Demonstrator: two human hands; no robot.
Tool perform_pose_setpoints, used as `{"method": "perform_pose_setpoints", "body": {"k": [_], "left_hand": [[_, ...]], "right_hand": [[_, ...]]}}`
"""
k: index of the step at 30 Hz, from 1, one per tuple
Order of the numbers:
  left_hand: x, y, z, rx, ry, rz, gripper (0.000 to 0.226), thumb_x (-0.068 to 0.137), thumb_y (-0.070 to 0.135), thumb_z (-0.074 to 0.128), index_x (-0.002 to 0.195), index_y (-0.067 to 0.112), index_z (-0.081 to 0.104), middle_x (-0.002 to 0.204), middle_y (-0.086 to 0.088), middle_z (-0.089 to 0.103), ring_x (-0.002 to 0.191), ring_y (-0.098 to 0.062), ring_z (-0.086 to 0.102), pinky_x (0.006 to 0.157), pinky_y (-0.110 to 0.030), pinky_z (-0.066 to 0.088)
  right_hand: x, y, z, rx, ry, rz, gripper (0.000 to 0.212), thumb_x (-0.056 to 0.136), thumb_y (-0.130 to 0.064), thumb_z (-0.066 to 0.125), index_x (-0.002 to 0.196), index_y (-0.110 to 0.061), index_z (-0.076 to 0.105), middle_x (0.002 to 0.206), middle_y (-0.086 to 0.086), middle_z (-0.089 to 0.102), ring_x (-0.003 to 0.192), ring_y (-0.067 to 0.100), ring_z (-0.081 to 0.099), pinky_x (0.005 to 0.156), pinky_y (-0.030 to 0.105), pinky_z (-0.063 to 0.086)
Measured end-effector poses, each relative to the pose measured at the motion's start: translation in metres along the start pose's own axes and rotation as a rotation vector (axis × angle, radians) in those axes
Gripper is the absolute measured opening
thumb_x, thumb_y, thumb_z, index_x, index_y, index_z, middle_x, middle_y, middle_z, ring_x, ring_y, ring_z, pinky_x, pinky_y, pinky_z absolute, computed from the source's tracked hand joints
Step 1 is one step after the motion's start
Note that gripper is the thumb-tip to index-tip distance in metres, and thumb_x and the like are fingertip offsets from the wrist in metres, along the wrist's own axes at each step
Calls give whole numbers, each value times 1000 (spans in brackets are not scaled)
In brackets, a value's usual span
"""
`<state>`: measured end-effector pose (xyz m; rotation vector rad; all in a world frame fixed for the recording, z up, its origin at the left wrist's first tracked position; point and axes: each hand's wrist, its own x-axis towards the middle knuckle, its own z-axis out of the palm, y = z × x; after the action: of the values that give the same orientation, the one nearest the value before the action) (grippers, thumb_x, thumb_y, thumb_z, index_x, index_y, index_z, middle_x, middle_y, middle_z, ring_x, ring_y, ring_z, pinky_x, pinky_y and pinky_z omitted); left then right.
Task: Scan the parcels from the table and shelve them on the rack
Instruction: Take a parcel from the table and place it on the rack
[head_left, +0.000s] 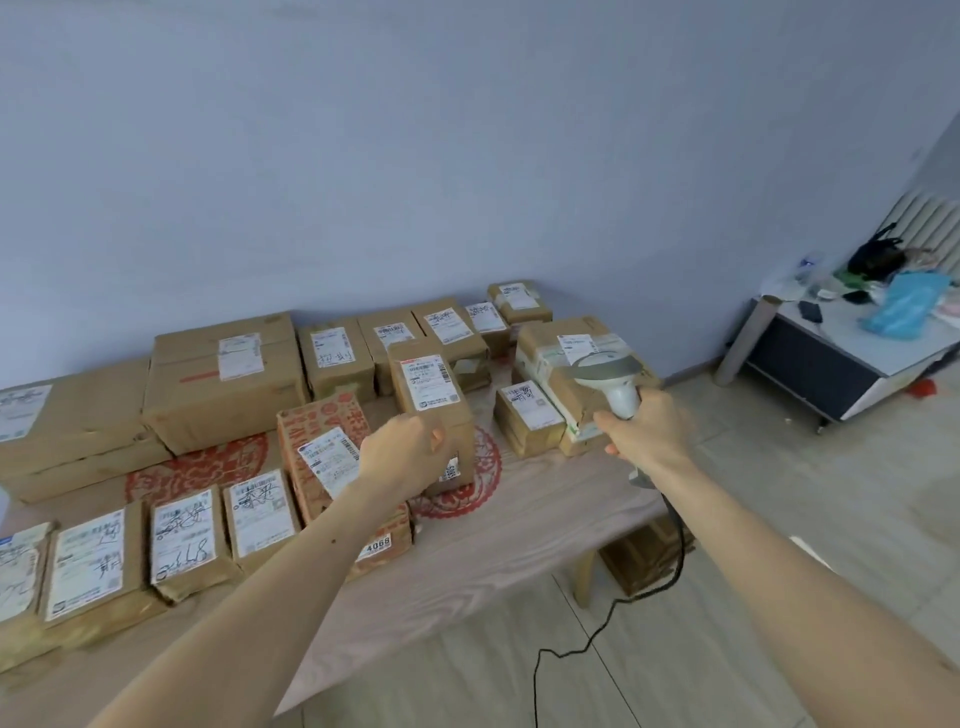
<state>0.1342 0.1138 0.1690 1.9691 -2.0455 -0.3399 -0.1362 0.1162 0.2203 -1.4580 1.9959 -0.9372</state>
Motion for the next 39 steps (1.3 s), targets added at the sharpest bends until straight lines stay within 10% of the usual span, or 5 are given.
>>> {"method": "perform_pose_setpoints", "body": {"k": [5,12,30,39], "left_hand": [[57,29,25,-11,-36,14,33,98,52,49,103,25,68,105,5,69,93,-19,66,75,-35,57],[137,59,53,-30,-82,83,34,100,48,50,106,19,68,105,0,66,95,-22,66,77,-39,58],[229,142,171,-155,-257,-110,54,102,48,47,142,11,42,134,-9,54,119,-29,57,82,-39,49],[236,198,212,-199,-193,-404,56,102,46,48,139,7,35,108,-9,64,95,-29,64,67,-39,50]], "right_hand": [[61,18,7,-10,-19,20,14,85,-19,72,81,-18,59,76,6,71,65,23,73,66,44,63],[148,34,4,-79,10,23,13,85,-14,72,82,-13,59,71,-3,68,50,7,67,41,12,41],[313,133,27,-209,-139,98,28,77,-25,84,83,-13,60,77,8,71,68,24,72,64,42,62],[357,193,17,-210,-319,28,32,79,-34,81,87,-17,56,75,7,70,65,23,70,61,38,59]]}}
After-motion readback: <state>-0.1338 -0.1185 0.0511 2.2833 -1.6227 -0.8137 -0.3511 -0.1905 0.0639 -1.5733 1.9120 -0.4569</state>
